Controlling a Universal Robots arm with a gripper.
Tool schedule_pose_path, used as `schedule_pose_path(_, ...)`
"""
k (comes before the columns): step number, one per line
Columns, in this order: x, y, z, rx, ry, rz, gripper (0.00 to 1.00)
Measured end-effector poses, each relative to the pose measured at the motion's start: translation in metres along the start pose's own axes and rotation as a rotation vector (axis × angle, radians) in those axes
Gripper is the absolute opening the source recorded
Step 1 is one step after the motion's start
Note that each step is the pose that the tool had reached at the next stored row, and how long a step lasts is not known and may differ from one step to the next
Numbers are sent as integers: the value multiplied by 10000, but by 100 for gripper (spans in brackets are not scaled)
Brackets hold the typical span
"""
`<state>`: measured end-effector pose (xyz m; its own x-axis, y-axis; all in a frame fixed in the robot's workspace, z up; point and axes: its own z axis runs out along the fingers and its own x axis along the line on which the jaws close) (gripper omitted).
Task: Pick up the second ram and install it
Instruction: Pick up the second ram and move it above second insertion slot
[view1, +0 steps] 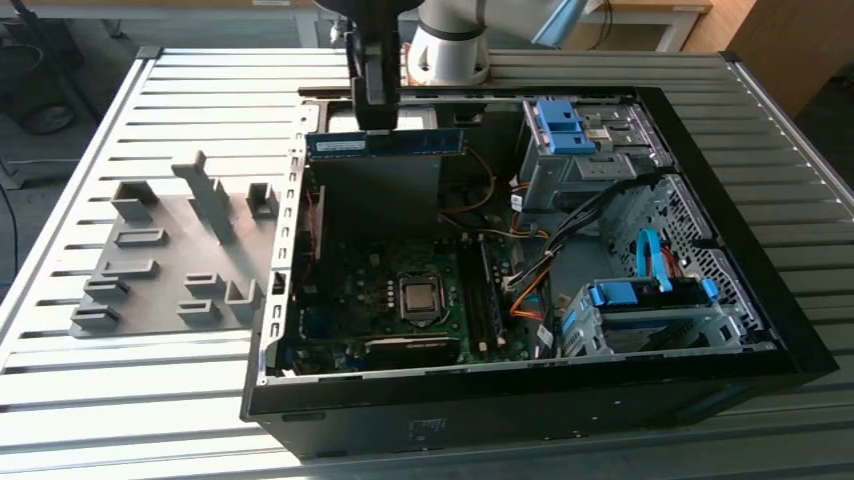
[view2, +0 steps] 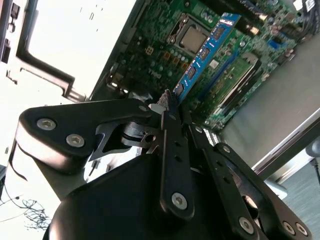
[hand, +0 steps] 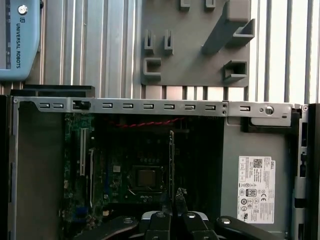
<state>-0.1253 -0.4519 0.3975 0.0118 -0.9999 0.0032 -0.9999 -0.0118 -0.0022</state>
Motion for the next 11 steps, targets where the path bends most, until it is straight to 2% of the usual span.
schedule_pose_path(11, 3, -262, 11, 0, 0, 0, 14)
